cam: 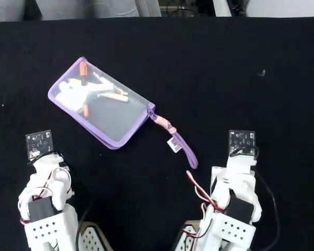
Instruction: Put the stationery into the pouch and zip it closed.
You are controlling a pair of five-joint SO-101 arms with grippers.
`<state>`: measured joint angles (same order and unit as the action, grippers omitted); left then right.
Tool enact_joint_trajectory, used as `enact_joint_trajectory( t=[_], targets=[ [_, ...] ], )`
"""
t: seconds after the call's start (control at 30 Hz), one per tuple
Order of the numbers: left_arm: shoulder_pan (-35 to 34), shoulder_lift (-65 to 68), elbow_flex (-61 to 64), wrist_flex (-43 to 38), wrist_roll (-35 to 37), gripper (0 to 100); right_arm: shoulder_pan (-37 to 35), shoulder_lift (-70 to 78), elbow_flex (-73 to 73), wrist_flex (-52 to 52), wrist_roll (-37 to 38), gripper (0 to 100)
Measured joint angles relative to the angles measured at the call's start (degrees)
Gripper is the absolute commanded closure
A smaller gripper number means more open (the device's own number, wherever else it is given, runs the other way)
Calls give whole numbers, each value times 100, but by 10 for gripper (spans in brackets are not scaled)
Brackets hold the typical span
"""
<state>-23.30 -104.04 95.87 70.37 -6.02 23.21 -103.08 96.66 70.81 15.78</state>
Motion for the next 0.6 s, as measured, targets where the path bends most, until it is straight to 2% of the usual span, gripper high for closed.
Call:
enact_joint_trajectory(
  t=[0.17,0.6],
  targets=[
    [-9,0,0,0,0,970,70,0,0,316,-9,987],
    [-9,0,0,0,0,970,70,0,0,343,-9,986]
  ],
)
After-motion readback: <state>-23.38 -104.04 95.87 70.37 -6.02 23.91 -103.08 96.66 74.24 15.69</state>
